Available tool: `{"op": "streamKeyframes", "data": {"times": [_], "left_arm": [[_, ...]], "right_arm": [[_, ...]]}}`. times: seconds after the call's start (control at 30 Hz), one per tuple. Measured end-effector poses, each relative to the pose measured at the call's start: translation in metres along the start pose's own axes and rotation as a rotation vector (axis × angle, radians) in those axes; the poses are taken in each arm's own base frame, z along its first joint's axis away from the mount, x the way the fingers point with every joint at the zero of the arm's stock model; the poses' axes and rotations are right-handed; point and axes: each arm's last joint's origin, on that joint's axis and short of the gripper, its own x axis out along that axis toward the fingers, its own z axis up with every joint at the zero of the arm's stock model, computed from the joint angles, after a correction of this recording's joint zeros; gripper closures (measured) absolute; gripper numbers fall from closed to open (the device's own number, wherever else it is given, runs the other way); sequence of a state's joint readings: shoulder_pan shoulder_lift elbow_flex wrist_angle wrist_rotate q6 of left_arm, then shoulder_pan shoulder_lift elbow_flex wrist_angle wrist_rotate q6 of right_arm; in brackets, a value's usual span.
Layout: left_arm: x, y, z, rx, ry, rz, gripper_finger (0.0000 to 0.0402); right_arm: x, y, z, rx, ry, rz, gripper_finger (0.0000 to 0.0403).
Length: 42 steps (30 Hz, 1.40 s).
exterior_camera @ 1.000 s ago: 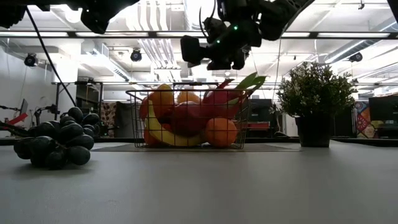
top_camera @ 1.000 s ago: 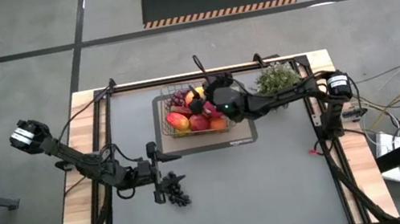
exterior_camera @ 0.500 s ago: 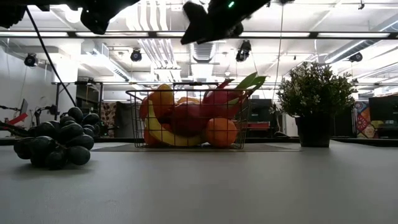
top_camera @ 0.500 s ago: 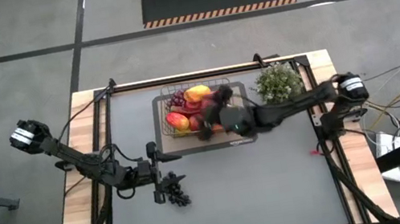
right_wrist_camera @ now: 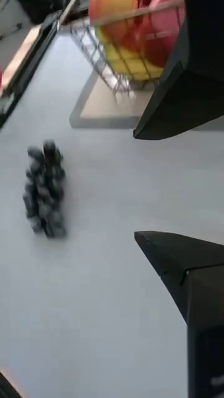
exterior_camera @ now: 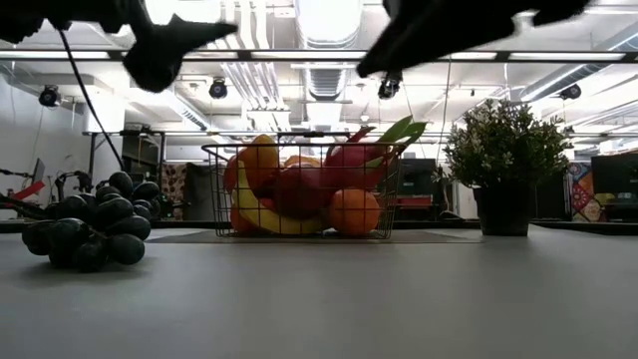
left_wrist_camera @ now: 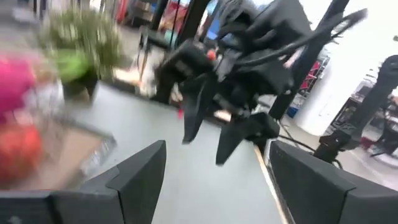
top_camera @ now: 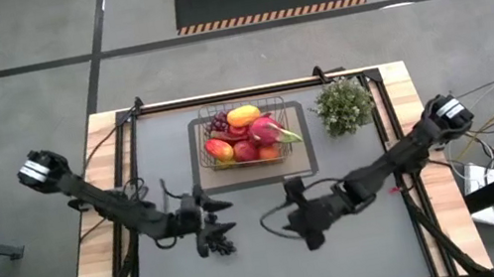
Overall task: Build produce basket
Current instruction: Put the black grapes into the wire basket
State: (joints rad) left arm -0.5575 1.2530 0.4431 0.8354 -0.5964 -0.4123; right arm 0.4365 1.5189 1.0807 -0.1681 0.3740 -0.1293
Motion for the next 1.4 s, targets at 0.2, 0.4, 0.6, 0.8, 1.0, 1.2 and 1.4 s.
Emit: {"op": "streamKeyframes", "data": {"times": [0.2,0.4,0.6,0.8,1.0,1.2,1.4], "left_arm": [[0.019,-0.015,-0.030,-0.293,0.262,0.142,0.0132],[0.027,-0.039,-0.035,-0.528,0.570,0.477,0.0132],[0.036,-0.055,-0.027,-0.508,0.713,0.798,0.0132],[0.045,-0.044,-0.040,-0.438,0.731,1.021,0.0132],[0.051,-0.034,-0.060,-0.424,0.750,1.096,0.0132],[0.054,-0.029,-0.073,-0.392,0.763,1.136,0.0132],[0.054,-0.027,-0.079,-0.378,0.791,1.150,0.0161]], "right_arm": [[-0.001,0.012,-0.011,-0.070,0.028,0.026,0.0172],[0.000,0.014,-0.020,-0.098,0.055,0.029,0.0173],[0.001,0.014,-0.021,-0.090,0.054,0.030,0.0174],[0.001,0.014,-0.021,-0.090,0.056,0.031,0.0174],[0.001,0.014,-0.022,-0.090,0.057,0.032,0.0174],[0.001,0.014,-0.021,-0.080,0.056,0.031,0.0174],[0.001,0.014,-0.022,-0.066,0.057,0.031,0.0174]]}}
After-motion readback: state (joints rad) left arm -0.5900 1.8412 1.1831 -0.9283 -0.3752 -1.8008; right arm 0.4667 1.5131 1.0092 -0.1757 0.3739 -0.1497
